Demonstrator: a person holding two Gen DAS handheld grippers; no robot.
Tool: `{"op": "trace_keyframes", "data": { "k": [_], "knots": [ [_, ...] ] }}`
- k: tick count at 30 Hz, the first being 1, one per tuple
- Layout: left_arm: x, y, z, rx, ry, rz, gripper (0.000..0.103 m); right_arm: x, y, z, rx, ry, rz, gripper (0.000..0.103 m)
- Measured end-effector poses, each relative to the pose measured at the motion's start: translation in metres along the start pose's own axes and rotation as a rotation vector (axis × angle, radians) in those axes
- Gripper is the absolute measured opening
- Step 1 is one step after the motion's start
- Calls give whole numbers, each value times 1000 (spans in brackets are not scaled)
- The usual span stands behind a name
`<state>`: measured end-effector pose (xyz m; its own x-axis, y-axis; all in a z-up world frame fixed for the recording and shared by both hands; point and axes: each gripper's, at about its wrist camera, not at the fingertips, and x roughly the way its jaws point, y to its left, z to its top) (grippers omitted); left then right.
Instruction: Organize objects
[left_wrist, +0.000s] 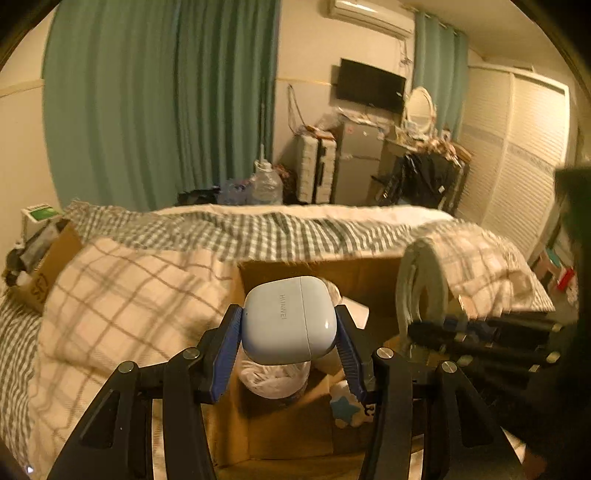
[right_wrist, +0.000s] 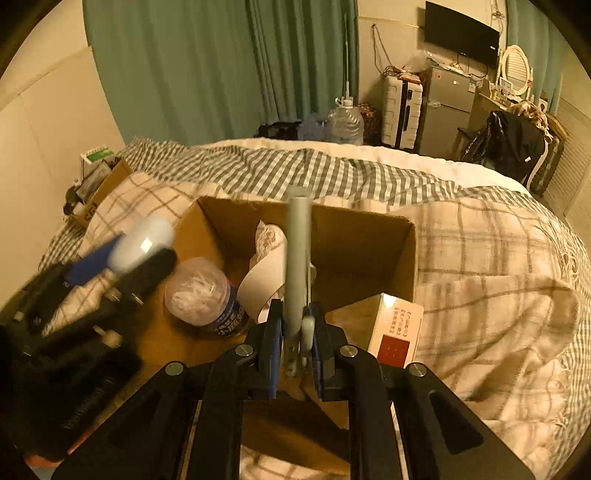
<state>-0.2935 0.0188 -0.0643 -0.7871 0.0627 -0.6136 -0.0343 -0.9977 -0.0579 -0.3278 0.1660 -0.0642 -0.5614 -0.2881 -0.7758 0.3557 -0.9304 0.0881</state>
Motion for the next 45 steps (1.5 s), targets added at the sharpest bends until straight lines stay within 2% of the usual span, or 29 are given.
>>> {"op": "trace_keyframes", "data": {
  "k": [1,2,3,4,5,6,10,12,17,21,26,30,33,37,42,45],
  "knots": [
    [2,-1,-2,-1,8,-5,52,-1,0,0,5,-11,3,13],
    [5,0,-3,-8,20,-3,52,-4,-1,1,15,-28,6,22],
    [6,0,-3,-12,27,-1,57,-8,-3,2,22,-40,0,36],
    [5,1,-2,-21,31,3,63,-13,-5,3,25,-55,-10,42],
    [1,2,-1,-32,23,11,77,-20,-5,4,26,-76,-19,44],
    [-4,2,1,-37,7,20,82,-26,-6,5,27,-89,-29,44],
    [-36,0,14,-17,-49,54,87,-62,-11,7,40,-144,-79,49],
    [-59,-1,23,0,-79,67,95,-86,-10,8,44,-183,-111,54],
    [-122,-9,41,41,-169,80,103,-158,-3,5,47,-302,-173,70],
    [-175,-10,46,39,-230,58,103,-212,9,-5,31,-378,-236,88],
    [-226,-8,41,27,-280,39,103,-263,21,-29,41,-466,-310,102],
    [-248,-9,24,35,-317,78,103,-277,29,-51,45,-488,-324,102],
    [-256,-6,8,7,-330,77,103,-276,32,-69,46,-449,-342,102],
    [-255,-4,-16,-26,-332,60,103,-271,34,-95,61,-466,-344,102],
    [-233,-9,-51,-5,-325,86,103,-238,37,-126,11,-519,-355,102],
    [-224,-11,-72,10,-333,76,103,-209,35,-133,-34,-460,-355,103]
  ]
}}
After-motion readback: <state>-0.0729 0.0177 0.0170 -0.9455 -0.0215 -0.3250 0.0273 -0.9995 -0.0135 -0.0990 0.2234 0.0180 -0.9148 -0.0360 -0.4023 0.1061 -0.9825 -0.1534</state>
